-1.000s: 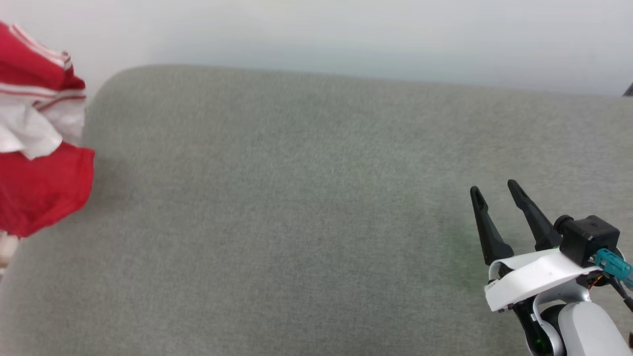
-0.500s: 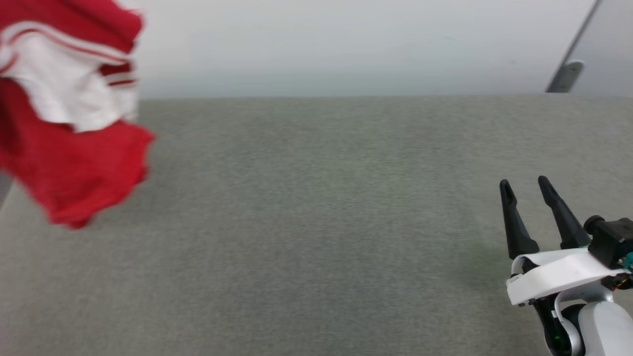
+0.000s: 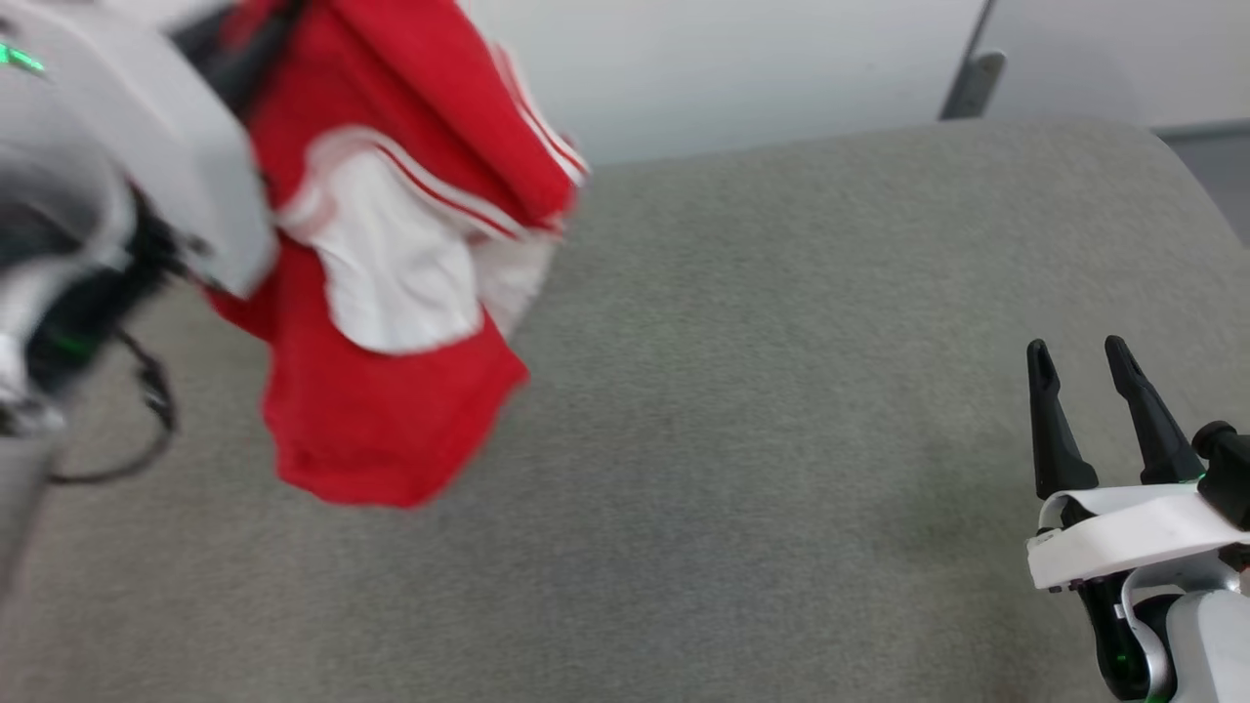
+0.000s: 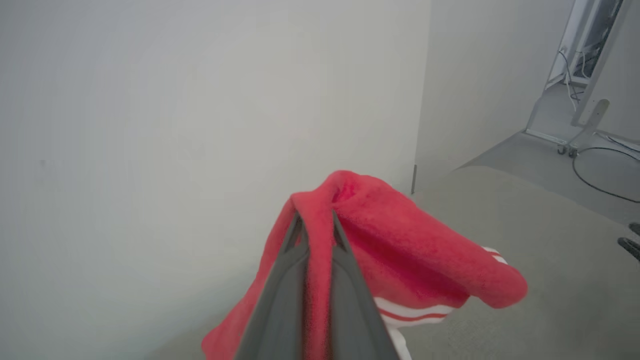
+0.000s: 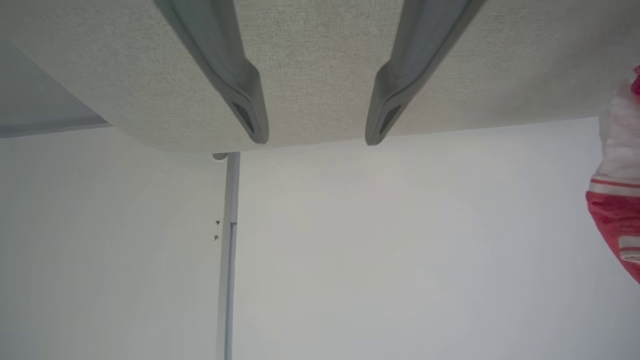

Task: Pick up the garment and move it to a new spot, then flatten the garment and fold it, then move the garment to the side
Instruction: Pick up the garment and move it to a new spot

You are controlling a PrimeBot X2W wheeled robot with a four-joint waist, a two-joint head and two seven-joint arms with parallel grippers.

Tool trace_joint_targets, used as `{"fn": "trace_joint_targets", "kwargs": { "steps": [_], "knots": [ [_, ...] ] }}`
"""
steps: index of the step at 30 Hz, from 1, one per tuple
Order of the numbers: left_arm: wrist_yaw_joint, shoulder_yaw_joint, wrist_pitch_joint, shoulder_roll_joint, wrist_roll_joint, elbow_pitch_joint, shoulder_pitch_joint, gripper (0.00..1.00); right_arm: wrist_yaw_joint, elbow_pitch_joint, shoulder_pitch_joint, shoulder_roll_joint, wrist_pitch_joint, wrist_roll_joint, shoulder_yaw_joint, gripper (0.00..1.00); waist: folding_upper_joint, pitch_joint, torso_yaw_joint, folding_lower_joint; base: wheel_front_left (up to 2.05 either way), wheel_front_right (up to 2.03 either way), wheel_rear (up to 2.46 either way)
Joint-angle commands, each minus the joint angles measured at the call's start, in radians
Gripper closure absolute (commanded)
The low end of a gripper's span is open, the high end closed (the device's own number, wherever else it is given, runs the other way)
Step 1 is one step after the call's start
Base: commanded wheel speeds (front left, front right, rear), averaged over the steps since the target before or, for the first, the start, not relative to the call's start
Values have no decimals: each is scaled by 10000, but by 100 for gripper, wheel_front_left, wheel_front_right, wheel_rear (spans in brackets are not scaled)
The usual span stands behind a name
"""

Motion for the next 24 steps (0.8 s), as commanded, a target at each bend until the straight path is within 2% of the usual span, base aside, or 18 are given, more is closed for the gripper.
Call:
{"fn": "trace_joint_targets", "kwargs": {
  "steps": [1,5,13,24],
  "knots": [
    [2,-63,-42,-45,32,-114,150,100,-14,34,-82,43,-79,-73,-6,0,0,345,-411,0,0,0,0],
    [111,-572,-53,-419,91,-353,714,100,-14,164,-73,166,-206,-78,-25,0,0,532,-662,0,0,0,0],
    [335,-1400,48,-678,-16,-112,2255,100,-14,475,-4,361,-448,-17,42,0,0,780,-879,0,0,0,0],
    [283,-2069,-84,-1099,-386,1636,3679,100,-14,771,-200,430,-631,37,230,0,0,854,-843,0,0,0,0]
  ]
}}
